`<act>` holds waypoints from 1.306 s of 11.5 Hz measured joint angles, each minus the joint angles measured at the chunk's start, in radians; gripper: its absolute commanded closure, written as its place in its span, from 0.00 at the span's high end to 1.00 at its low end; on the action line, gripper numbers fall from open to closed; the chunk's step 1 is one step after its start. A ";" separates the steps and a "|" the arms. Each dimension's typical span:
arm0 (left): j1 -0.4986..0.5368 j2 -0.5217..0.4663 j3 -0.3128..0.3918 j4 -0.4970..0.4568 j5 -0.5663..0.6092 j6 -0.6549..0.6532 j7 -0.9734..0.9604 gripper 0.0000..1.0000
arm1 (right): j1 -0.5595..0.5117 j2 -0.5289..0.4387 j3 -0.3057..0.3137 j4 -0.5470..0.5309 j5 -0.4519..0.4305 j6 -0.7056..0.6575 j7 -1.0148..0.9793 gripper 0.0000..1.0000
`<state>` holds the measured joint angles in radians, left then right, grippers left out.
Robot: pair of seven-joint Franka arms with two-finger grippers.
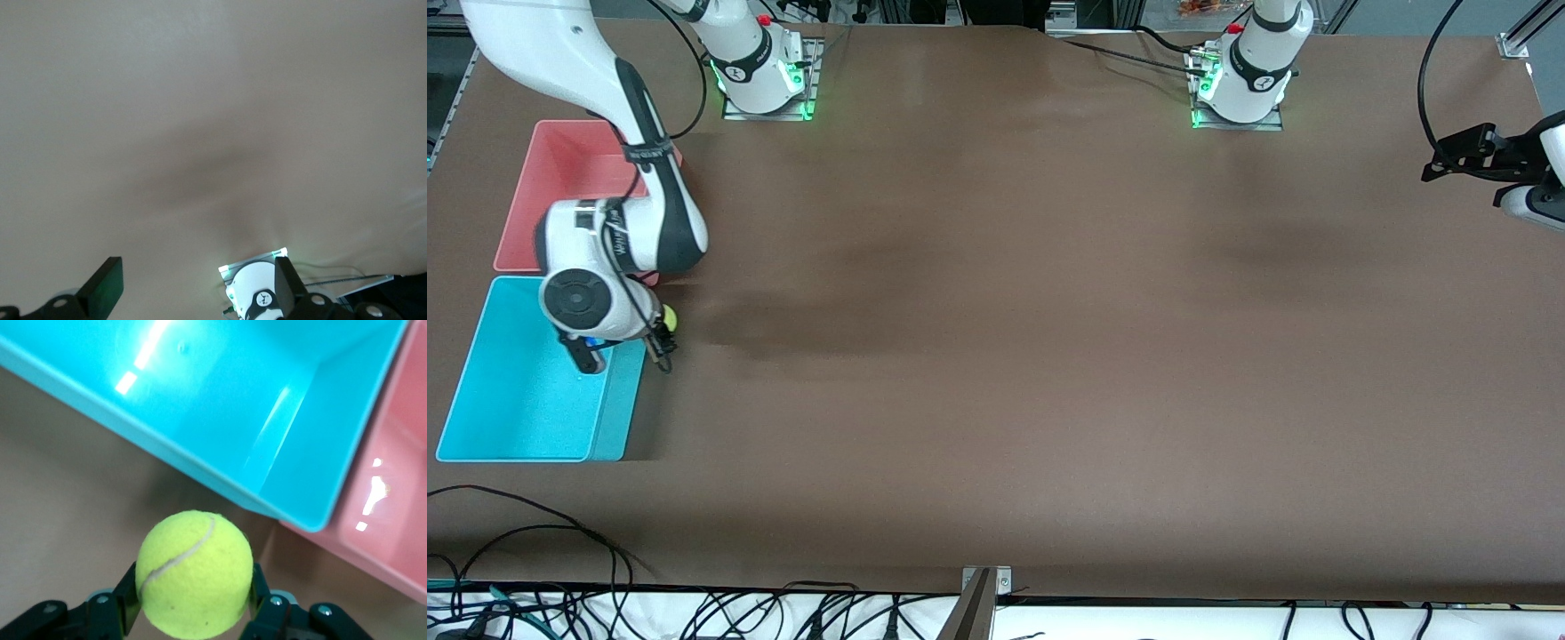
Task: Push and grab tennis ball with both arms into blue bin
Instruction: 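Grasp the tennis ball with the right gripper and lift it, then move the ball over the cyan bin and open the right gripper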
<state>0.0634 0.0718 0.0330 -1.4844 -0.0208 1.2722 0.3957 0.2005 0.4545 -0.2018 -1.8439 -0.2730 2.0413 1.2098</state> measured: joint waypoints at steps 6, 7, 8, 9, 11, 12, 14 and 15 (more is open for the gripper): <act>-0.002 -0.009 -0.048 0.005 0.000 -0.059 0.000 1.00 | -0.114 -0.058 -0.084 0.094 0.131 -0.141 -0.397 0.23; -0.002 -0.004 -0.051 0.004 0.000 -0.055 0.000 1.00 | -0.164 -0.057 -0.088 0.085 0.170 -0.116 -0.480 0.23; -0.003 0.008 -0.052 0.003 0.000 -0.047 0.000 1.00 | -0.208 -0.054 -0.089 0.062 0.215 -0.072 -0.574 0.23; -0.003 0.022 -0.051 0.003 0.000 -0.020 0.000 1.00 | -0.236 -0.050 -0.089 0.027 0.257 -0.016 -0.649 0.24; -0.002 0.042 -0.050 0.003 0.000 0.050 0.000 1.00 | -0.249 -0.029 -0.086 -0.039 0.288 0.102 -0.705 0.25; -0.001 0.047 -0.049 0.004 0.000 0.083 0.000 1.00 | -0.247 -0.012 -0.082 -0.054 0.289 0.137 -0.711 0.25; 0.001 0.066 -0.049 0.003 0.000 0.130 0.000 1.00 | -0.246 0.012 -0.078 -0.070 0.289 0.171 -0.740 0.28; 0.002 0.081 -0.049 0.003 0.000 0.152 0.000 1.00 | -0.250 0.018 -0.079 -0.078 0.289 0.186 -0.752 0.32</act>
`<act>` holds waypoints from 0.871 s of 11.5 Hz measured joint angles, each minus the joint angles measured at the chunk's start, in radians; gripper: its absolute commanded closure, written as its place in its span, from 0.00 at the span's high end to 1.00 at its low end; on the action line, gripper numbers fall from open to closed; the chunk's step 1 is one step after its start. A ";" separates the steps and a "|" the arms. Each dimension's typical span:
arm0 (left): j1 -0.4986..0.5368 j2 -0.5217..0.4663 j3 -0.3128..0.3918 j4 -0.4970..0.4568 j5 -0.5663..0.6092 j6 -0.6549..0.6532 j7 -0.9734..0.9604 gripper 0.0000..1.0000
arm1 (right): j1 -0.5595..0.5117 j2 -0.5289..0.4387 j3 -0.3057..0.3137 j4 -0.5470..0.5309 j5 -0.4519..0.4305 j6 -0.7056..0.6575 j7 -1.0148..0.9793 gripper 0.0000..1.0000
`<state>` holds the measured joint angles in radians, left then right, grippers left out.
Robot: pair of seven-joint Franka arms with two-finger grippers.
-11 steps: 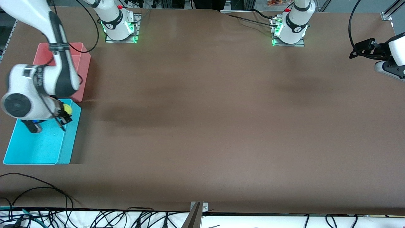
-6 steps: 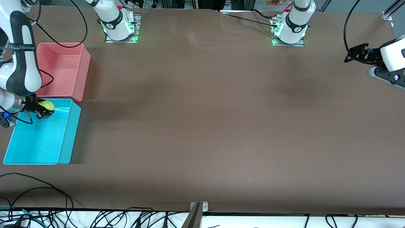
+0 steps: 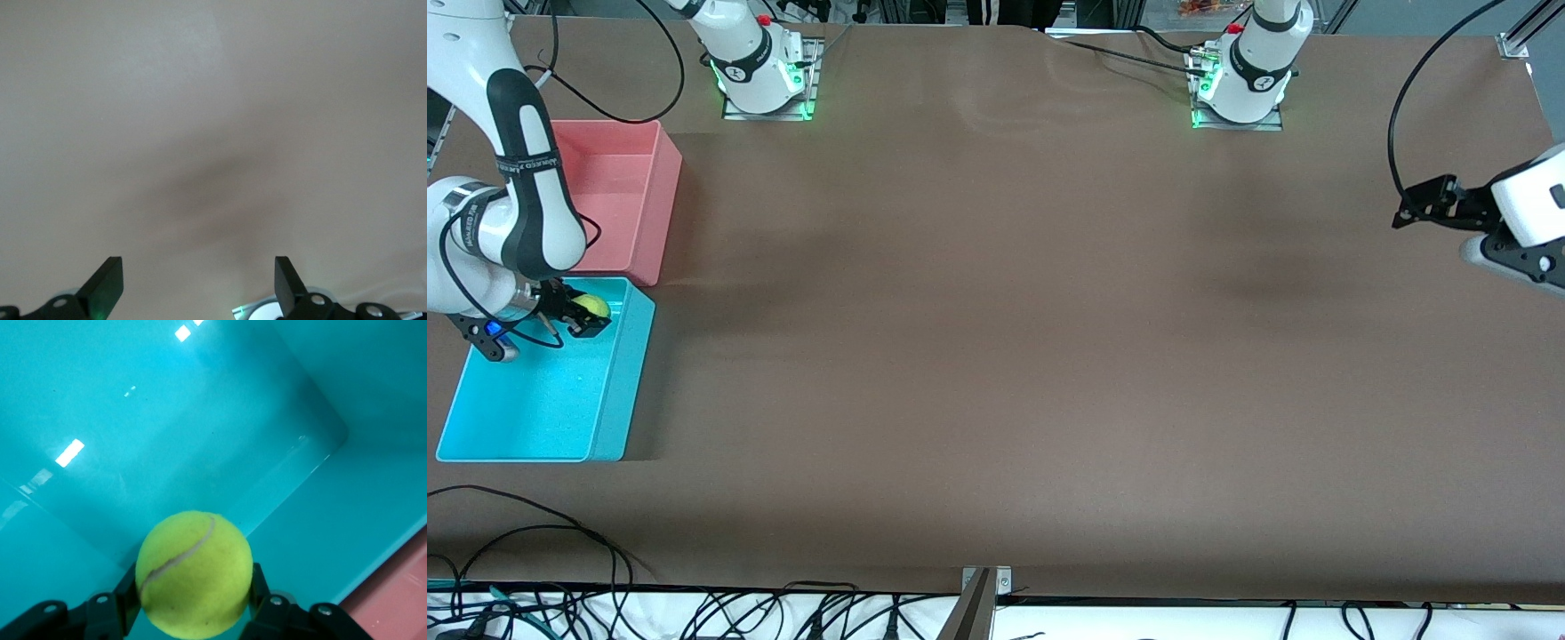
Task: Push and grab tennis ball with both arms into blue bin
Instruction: 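Move the ball over the cyan bin and open the right gripper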
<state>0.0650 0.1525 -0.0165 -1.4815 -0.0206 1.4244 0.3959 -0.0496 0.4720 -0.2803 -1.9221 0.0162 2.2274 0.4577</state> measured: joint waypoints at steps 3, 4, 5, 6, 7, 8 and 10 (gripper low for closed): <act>0.002 0.016 0.001 0.029 0.000 0.035 0.000 1.00 | -0.002 0.011 0.001 -0.006 0.000 0.006 -0.008 1.00; 0.001 0.016 0.000 0.056 0.000 0.035 0.000 1.00 | -0.002 0.012 0.002 -0.007 0.000 0.006 -0.009 1.00; -0.001 0.016 -0.001 0.070 0.006 0.035 0.000 1.00 | -0.002 0.013 0.003 -0.007 0.000 0.006 -0.009 1.00; -0.003 0.019 -0.003 0.074 0.013 0.035 0.000 1.00 | -0.001 0.013 0.004 -0.007 0.000 0.006 -0.010 1.00; -0.003 0.023 -0.003 0.075 0.018 0.045 0.000 1.00 | 0.000 0.010 0.005 -0.005 0.000 0.006 -0.012 1.00; -0.004 0.029 -0.003 0.075 0.020 0.062 0.000 1.00 | 0.001 0.002 0.006 -0.002 0.000 0.004 -0.012 1.00; -0.004 0.048 -0.003 0.075 0.021 0.096 0.000 1.00 | 0.003 -0.035 0.008 0.027 0.000 -0.059 -0.015 1.00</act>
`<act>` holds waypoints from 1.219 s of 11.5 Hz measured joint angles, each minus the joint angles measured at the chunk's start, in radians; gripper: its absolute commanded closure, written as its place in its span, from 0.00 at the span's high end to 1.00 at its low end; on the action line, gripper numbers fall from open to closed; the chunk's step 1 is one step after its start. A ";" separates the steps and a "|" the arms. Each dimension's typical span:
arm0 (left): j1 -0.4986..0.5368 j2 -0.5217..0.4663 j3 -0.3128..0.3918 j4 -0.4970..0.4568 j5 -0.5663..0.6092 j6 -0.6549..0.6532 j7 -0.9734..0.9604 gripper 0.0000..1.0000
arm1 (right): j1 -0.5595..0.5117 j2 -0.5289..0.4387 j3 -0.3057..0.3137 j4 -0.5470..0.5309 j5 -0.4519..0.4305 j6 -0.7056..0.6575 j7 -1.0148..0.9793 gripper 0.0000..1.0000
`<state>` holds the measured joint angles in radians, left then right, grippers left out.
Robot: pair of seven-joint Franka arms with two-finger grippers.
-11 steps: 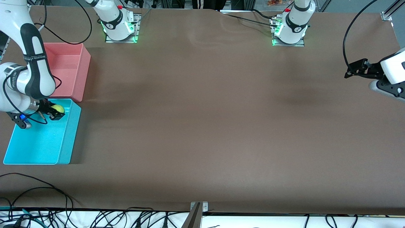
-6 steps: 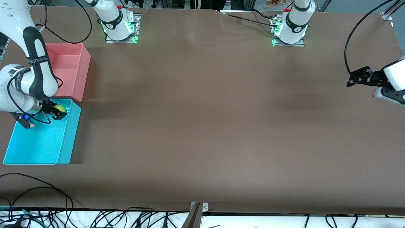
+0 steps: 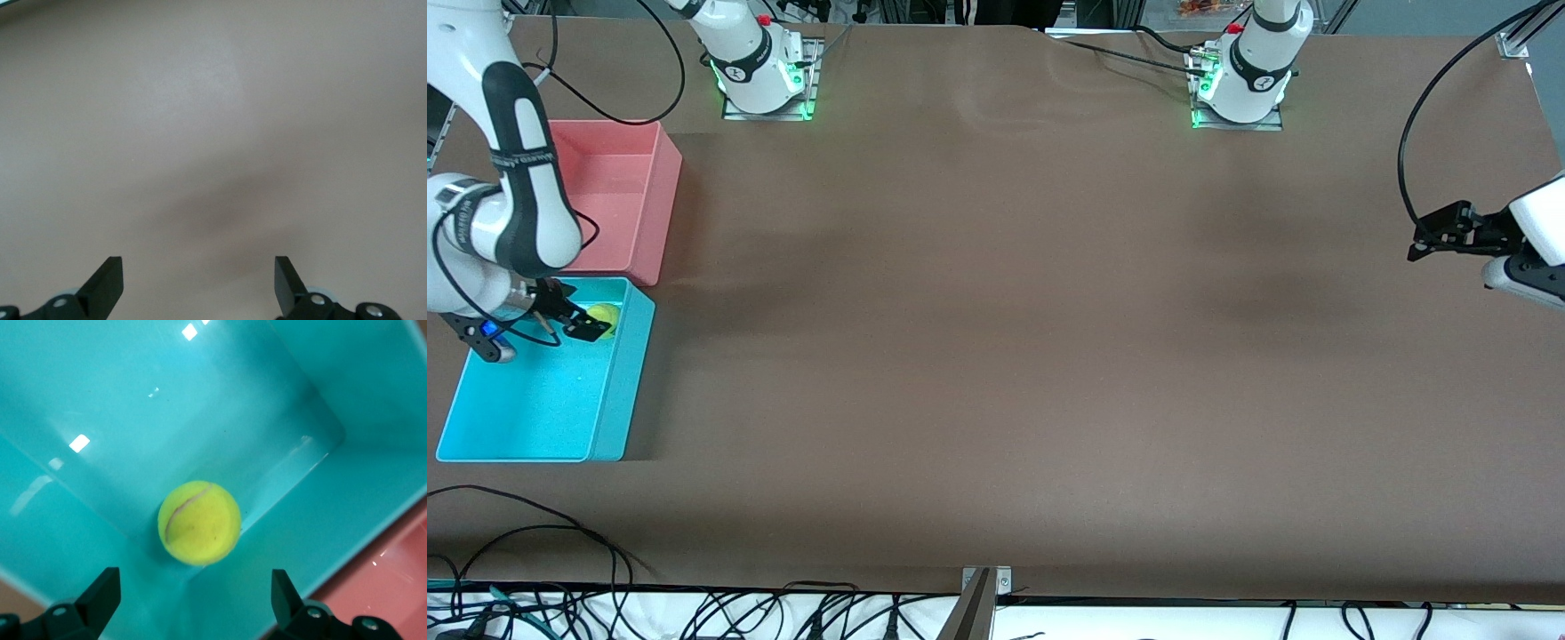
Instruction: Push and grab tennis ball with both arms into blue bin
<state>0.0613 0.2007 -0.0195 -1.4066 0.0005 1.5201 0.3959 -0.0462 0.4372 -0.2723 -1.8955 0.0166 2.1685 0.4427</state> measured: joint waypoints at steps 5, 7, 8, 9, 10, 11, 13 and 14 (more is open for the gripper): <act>0.000 0.032 0.002 0.001 0.001 0.033 0.000 1.00 | 0.000 -0.093 0.002 0.225 0.000 -0.387 -0.009 1.00; 0.007 0.032 0.004 0.005 0.003 0.033 0.000 1.00 | 0.000 -0.095 0.002 0.288 0.000 -0.480 -0.025 1.00; 0.010 0.032 0.005 0.008 0.004 0.033 0.000 1.00 | 0.000 -0.094 0.002 0.317 0.000 -0.517 -0.031 1.00; 0.012 0.032 0.006 0.009 0.004 0.033 0.000 1.00 | 0.000 -0.094 0.002 0.348 0.000 -0.558 -0.031 1.00; 0.012 0.033 0.005 0.009 0.024 0.033 0.000 1.00 | 0.000 -0.095 0.002 0.380 0.000 -0.594 -0.032 1.00; 0.012 0.033 0.005 0.009 0.039 0.032 0.000 1.00 | 0.000 -0.099 0.002 0.409 0.000 -0.614 -0.032 1.00; 0.007 0.033 0.003 0.009 0.042 0.033 0.000 1.00 | -0.001 -0.122 0.002 0.432 0.001 -0.628 -0.032 1.00; 0.004 0.035 0.002 0.009 0.042 0.039 0.000 1.00 | -0.001 -0.137 0.000 0.434 0.001 -0.631 -0.032 1.00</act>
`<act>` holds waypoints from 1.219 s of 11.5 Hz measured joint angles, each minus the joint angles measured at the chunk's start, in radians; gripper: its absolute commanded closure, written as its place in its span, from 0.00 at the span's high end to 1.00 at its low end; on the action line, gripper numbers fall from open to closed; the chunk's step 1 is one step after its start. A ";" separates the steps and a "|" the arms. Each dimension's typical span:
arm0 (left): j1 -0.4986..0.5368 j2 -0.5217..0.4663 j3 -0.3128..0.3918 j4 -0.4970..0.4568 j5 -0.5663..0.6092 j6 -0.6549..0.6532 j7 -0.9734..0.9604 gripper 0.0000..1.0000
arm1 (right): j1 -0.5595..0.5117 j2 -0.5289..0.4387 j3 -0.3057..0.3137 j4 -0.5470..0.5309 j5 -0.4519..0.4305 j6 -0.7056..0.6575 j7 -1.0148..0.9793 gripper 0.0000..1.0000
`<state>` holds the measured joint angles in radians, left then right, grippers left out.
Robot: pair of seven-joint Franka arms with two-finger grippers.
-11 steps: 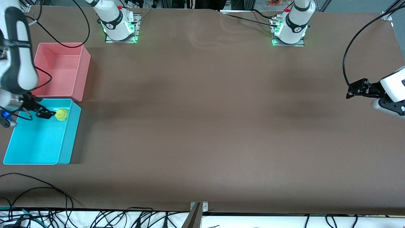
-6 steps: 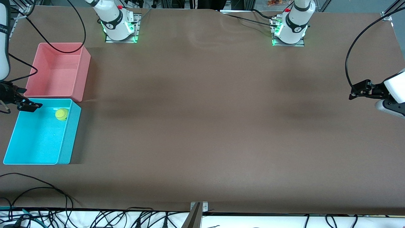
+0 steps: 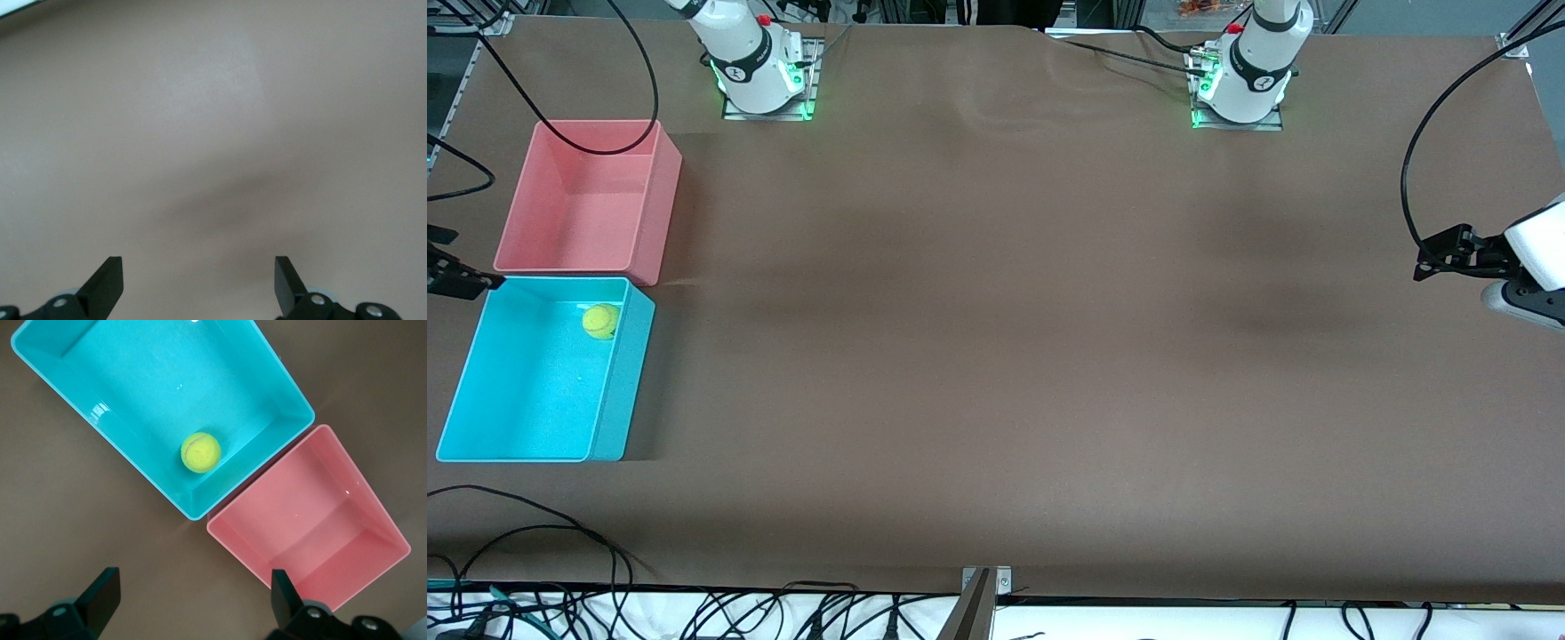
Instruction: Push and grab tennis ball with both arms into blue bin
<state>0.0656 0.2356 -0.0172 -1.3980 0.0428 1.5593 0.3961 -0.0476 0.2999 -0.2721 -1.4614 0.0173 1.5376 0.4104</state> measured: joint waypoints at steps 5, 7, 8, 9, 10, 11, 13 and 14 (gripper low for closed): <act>0.000 0.028 0.000 0.000 0.000 0.078 0.000 1.00 | -0.001 -0.106 -0.001 0.007 0.008 -0.010 -0.039 1.00; 0.000 0.028 0.000 0.000 0.000 0.085 0.000 1.00 | -0.001 -0.150 0.020 -0.035 0.012 0.056 -0.040 1.00; 0.001 0.028 0.001 0.000 0.001 0.086 0.000 1.00 | 0.002 -0.171 0.037 -0.067 0.012 0.100 -0.041 1.00; 0.002 0.028 0.001 0.000 0.001 0.086 0.000 1.00 | 0.010 -0.195 0.047 -0.097 0.012 0.114 -0.042 1.00; 0.002 0.028 0.001 0.000 0.001 0.086 0.000 1.00 | 0.020 -0.220 0.055 -0.116 0.012 0.096 -0.051 1.00; 0.002 0.029 0.001 0.000 0.001 0.086 0.000 1.00 | 0.025 -0.246 0.068 -0.125 0.011 0.056 -0.104 1.00; 0.002 0.031 0.001 0.000 0.001 0.086 0.000 1.00 | 0.028 -0.300 0.102 -0.128 0.009 -0.001 -0.285 1.00; 0.003 0.031 0.002 0.000 0.001 0.086 0.000 1.00 | 0.028 -0.324 0.120 -0.128 0.004 -0.014 -0.334 1.00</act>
<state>0.0682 0.2668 -0.0156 -1.3979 0.0438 1.6457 0.3961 -0.0198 -0.0240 -0.1520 -1.5897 0.0216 1.5238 0.0759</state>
